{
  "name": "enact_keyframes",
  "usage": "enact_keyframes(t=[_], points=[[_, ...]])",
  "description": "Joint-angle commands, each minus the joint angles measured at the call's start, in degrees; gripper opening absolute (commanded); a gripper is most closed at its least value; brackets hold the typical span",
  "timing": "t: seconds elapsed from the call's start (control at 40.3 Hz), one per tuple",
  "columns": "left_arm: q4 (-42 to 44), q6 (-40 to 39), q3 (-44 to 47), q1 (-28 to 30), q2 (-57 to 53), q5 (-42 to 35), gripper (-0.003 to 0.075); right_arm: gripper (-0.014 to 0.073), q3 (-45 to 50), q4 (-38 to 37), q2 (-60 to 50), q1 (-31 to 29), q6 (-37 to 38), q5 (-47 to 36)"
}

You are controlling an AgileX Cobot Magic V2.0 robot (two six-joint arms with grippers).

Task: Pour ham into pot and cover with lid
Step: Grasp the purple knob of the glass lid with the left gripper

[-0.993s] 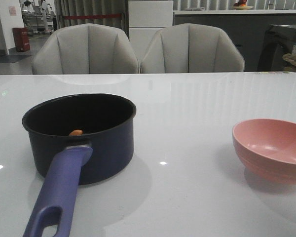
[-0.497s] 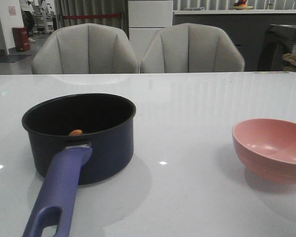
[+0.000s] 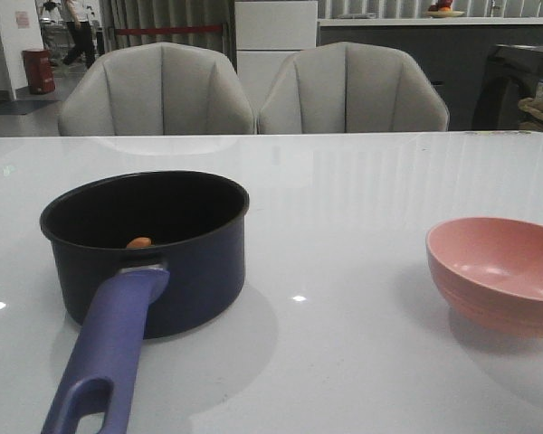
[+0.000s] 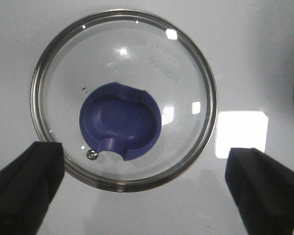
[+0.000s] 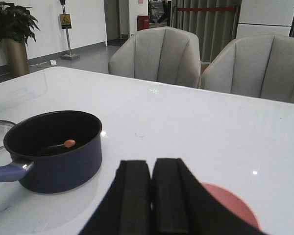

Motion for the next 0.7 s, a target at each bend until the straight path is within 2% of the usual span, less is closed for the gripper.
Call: enact_keyframes(t=[0.0,0.223,0.521,0.67], points=[[-0.29,0.48,-3.03,1.17,0.42,0.81,0.0711,0.0136,-1.52,0.4,0.41,0.07,-0.49,-4.05],[-6.6,4.68,-3.58,4.83,3.89,0.77,0.071,0.0136,-1.52,0.4,0.41,0.07,-0.49,-4.05],[-6.48,4.69,-3.58,4.95,8.13,0.67,0.0708,0.0136,-1.52,0.4,0.41,0.07,-0.49,-4.05],[-6.48,4.69,-3.58,4.95,9.33,0.45,0.0683,0.0136,-1.52,0.4,0.41,0.07,-0.49,-4.05]])
